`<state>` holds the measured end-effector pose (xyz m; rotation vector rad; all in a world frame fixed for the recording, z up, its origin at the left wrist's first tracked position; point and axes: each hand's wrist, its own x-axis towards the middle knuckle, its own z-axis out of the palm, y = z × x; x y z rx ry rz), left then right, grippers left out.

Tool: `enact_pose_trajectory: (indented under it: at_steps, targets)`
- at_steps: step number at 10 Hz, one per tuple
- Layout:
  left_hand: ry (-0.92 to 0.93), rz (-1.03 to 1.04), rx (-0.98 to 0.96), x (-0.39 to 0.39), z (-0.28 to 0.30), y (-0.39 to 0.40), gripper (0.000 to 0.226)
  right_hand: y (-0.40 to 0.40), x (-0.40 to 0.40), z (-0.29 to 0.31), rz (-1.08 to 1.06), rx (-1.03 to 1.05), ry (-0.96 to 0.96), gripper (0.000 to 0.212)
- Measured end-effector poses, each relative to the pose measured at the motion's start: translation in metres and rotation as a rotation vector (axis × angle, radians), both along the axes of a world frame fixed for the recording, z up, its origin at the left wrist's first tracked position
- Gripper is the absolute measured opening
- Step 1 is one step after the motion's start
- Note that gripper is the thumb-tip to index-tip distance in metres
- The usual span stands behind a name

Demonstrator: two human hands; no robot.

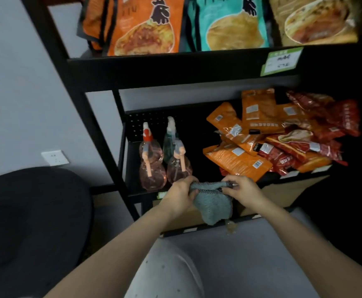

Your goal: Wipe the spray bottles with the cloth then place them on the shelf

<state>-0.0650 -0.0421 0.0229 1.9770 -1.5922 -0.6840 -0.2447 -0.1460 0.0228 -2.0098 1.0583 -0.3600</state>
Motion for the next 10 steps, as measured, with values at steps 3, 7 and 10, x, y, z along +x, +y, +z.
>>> enact_pose_trajectory:
  at_steps: [3,7,10]
  targets:
    - [-0.149,0.157,0.042,-0.024,-0.028,-0.082,0.038,-0.07,0.009,-0.022,-0.079,-0.06,0.12,0.015]
    - [-0.285,0.173,0.141,-0.028,-0.034,-0.122,0.07,-0.099,0.033,-0.04,-0.014,-0.35,0.381,0.034]
    - [-0.455,-0.059,-0.001,-0.026,-0.017,-0.104,0.058,-0.072,0.01,-0.025,0.041,-0.46,0.327,0.059]
